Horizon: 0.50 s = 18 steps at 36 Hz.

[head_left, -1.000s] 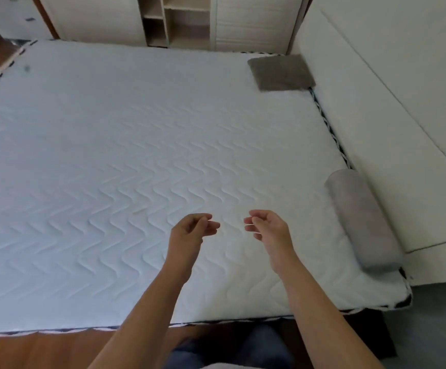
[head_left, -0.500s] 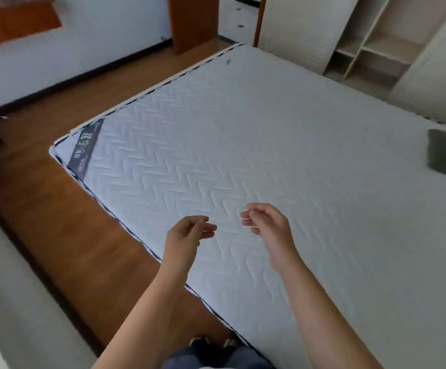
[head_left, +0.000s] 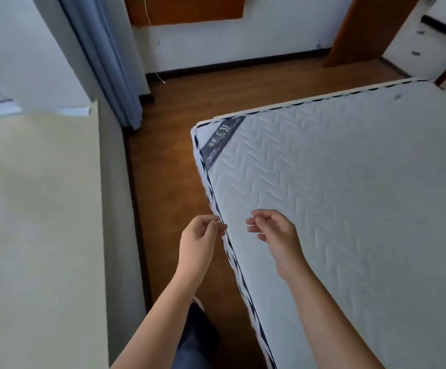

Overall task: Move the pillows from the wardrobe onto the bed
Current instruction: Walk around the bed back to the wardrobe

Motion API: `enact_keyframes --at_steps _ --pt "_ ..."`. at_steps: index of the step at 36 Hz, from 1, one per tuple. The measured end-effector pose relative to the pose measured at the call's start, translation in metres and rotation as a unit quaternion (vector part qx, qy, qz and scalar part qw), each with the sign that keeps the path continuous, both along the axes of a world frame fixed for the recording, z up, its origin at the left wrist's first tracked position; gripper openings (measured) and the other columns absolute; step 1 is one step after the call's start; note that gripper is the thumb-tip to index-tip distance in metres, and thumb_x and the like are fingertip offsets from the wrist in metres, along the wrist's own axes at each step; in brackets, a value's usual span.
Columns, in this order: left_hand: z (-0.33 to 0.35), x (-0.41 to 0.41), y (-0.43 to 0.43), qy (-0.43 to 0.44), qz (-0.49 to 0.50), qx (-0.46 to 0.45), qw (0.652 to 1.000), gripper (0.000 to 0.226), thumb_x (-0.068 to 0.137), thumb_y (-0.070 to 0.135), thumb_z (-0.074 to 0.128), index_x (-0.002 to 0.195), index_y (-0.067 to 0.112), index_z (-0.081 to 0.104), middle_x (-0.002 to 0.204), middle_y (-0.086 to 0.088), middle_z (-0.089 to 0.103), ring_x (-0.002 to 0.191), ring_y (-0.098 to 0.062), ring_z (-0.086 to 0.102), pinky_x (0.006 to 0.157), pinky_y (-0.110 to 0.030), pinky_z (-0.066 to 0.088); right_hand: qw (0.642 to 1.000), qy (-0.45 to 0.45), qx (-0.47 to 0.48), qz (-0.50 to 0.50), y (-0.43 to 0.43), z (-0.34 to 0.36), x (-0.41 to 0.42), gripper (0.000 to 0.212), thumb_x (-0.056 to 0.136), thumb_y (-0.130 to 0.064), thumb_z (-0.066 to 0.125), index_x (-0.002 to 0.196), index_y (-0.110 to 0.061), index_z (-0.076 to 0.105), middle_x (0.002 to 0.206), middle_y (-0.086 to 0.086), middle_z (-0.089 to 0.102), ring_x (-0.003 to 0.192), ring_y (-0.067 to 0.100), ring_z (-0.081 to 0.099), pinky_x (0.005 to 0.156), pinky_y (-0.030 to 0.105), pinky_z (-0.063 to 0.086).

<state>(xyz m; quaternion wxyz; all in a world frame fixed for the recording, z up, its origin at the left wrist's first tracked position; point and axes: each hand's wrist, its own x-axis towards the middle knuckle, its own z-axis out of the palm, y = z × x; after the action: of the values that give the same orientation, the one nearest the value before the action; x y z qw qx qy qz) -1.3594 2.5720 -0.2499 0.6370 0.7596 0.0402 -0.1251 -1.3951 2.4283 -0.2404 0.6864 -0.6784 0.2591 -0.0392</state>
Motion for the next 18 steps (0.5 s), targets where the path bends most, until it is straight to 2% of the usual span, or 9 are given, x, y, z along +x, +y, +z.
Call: enact_keyframes --at_steps 4,8,18 --pt "0.016 0.077 0.027 -0.035 0.021 -0.001 0.999 0.021 0.094 0.015 0.048 0.085 0.029 0.061 0.084 0.006 0.072 0.075 -0.004 0.068 0.061 -0.007 0.046 0.999 -0.020 0.004 0.025 0.031 0.014 0.081 0.019 0.090 -0.005 0.051 0.085 -0.020 0.062 0.079 -0.004 0.070 0.063 -0.002 0.065 0.057 0.006 0.045" --pt "0.025 0.135 0.050 -0.055 0.060 -0.022 0.996 0.021 0.094 0.014 0.048 0.084 0.027 0.061 0.079 0.008 0.072 0.068 0.000 0.067 0.057 -0.003 0.043 0.996 -0.042 -0.013 0.074 0.059 0.026 0.143 0.022 0.091 -0.007 0.050 0.086 -0.024 0.063 0.081 -0.007 0.070 0.066 -0.003 0.065 0.058 0.005 0.044" --pt "0.000 0.228 0.087 -0.021 0.097 -0.026 0.995 0.016 0.095 0.018 0.049 0.089 0.024 0.062 0.074 0.022 0.071 0.071 0.003 0.066 0.059 -0.001 0.043 0.995 -0.018 -0.019 0.099 0.089 0.013 0.257 0.020 0.092 -0.012 0.051 0.087 -0.028 0.062 0.087 -0.006 0.070 0.075 0.003 0.066 0.066 0.015 0.044"
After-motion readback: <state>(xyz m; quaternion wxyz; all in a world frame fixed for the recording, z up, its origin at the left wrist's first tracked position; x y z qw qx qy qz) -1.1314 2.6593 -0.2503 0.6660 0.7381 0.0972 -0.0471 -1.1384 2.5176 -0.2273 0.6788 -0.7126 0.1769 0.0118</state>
